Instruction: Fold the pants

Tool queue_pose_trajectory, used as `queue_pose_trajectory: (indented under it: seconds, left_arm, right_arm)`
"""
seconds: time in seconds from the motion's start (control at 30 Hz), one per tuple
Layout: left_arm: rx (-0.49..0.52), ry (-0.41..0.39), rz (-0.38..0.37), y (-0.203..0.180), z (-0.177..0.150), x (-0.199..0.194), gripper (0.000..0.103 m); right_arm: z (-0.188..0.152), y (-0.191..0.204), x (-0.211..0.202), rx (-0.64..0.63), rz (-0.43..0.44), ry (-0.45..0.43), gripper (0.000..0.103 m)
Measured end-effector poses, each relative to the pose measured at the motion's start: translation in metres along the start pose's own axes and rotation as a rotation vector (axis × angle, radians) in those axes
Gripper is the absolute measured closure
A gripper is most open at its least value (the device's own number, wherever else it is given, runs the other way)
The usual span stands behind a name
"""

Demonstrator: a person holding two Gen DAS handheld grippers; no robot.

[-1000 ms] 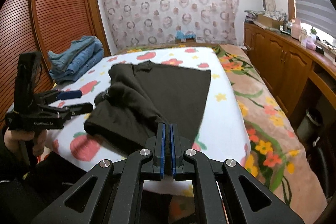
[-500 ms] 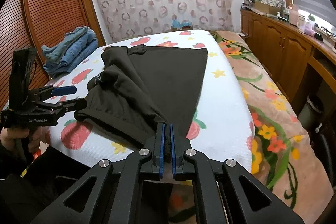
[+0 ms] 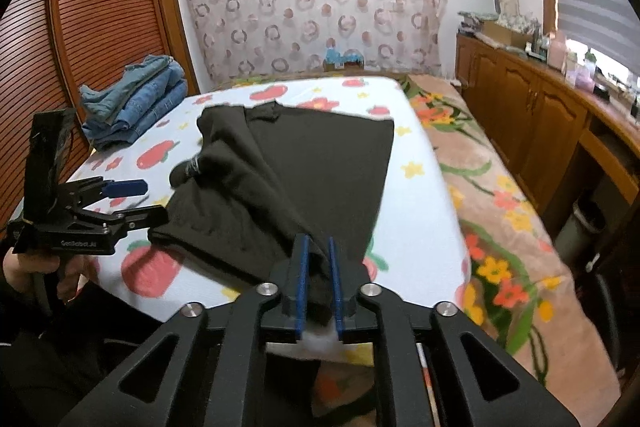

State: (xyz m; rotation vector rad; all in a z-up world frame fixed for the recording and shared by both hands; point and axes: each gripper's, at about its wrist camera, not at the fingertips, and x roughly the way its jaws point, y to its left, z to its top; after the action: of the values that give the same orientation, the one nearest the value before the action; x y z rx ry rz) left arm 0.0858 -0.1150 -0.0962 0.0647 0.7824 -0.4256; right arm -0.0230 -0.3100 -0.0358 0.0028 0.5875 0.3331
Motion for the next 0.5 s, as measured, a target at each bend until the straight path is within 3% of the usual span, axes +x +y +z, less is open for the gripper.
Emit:
queue_pose_trajectory:
  seconds: [0.23,0.5]
  left_arm:
    - [-0.018,-0.049,0.047,0.018,0.005,-0.026,0.02]
    - [-0.046,-0.087,0.085,0.039,0.006,-0.041,0.02]
  right_arm:
    - [0.02,0.017,0.012,-0.046,0.029,-0.012,0.069]
    - [0.038,0.054,0.038,-0.155,0.125,0.015,0.069]
